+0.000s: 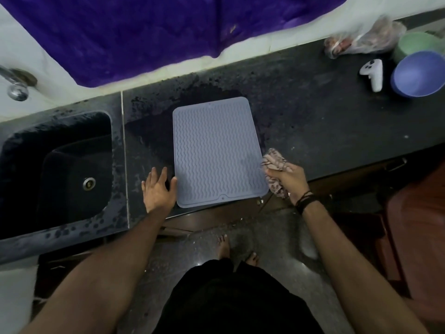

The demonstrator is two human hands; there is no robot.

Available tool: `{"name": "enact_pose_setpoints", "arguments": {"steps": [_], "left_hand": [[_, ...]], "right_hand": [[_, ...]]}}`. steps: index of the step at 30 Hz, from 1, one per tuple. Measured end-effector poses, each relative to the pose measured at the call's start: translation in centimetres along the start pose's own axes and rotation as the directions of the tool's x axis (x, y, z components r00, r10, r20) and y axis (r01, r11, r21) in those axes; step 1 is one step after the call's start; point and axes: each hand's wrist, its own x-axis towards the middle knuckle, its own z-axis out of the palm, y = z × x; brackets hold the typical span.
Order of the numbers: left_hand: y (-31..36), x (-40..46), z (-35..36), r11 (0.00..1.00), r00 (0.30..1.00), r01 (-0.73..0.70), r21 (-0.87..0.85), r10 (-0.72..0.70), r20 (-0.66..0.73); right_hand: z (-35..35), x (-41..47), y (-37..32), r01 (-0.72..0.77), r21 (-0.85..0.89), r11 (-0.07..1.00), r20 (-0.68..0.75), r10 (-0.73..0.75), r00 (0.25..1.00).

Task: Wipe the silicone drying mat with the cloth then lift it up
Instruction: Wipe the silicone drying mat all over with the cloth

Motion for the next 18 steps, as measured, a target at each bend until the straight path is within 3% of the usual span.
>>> {"name": "enact_pose_setpoints", "arguments": {"steps": [2, 4, 5, 11, 15, 18], "left_hand": [[0.3, -0.4, 0.5, 0.998, 0.996, 0.038, 0.042, -0.041, 0.073], [0.7, -0.7, 0.8, 0.988, 0.976, 0.138, 0.065, -0.146, 0.161], [0.9, -0.8, 0.8, 0.979, 0.96, 0.195, 0.059, -0.203, 0.192], [1.1, -0.2, -1.1, 0.941, 0.916, 0.32, 0.107, -0.336, 0.218], [0.5, -0.2, -1.7, 0.904, 0.875, 0.418, 0.094, -0.428, 0.228], [0.5, -0.5, -1.6, 0.896, 0.869, 0.435, 0.089, -0.444, 0.218]], "right_hand": [[3.1, -0.1, 1.0, 0.15, -0.355, 0.923, 0.035, -0.147, 0.988], [6.9, -0.3, 1.9, 0.376, -0.659, 0.651, 0.184, -0.345, 0.92], [8.8, -0.4, 2.2, 0.457, -0.712, 0.533, 0.275, -0.387, 0.88], [11.2, -2.0, 4.3, 0.592, -0.779, 0.205, 0.569, -0.167, 0.806], [9.4, -3.1, 4.6, 0.619, -0.768, 0.162, 0.603, -0.143, 0.785], [12.7, -3.4, 4.1, 0.675, -0.716, 0.176, 0.644, -0.205, 0.737]]}}
